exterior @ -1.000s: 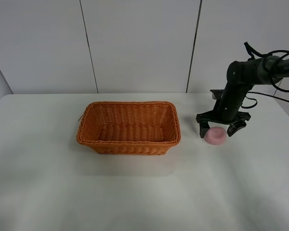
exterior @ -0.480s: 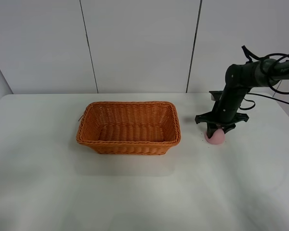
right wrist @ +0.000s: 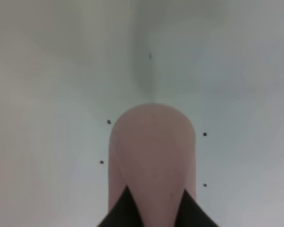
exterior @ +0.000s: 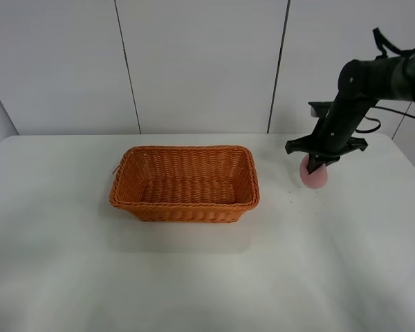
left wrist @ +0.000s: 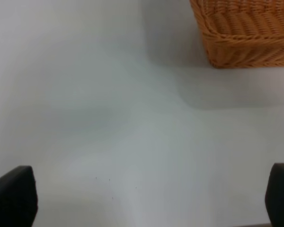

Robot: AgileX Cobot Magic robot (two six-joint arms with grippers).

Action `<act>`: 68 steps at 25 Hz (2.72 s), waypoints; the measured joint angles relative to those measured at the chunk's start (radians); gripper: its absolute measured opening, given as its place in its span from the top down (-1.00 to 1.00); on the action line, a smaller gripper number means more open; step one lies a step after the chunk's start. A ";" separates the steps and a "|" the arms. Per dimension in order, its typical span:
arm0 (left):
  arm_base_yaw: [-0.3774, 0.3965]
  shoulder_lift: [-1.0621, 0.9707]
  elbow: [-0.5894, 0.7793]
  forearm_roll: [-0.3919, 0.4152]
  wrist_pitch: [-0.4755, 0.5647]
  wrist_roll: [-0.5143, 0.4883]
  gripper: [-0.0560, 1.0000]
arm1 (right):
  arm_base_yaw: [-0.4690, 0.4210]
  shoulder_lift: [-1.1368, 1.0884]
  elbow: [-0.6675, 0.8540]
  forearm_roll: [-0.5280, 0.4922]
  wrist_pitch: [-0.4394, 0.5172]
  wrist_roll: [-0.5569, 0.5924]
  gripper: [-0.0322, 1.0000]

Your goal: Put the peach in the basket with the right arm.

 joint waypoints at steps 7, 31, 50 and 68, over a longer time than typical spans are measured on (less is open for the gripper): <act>0.000 0.000 0.000 0.000 0.000 0.000 -0.98 | 0.000 -0.160 -0.009 0.000 0.105 -0.010 0.93; 0.000 0.000 0.000 0.000 0.000 0.000 -0.98 | 0.405 -0.063 -0.303 0.014 0.234 0.002 0.93; 0.000 0.000 0.000 0.000 0.000 0.000 -0.98 | 0.520 0.251 -0.323 -0.025 -0.074 0.018 0.69; 0.000 0.000 0.000 0.000 0.000 0.000 -0.98 | 0.520 0.249 -0.716 -0.005 0.258 0.025 -0.41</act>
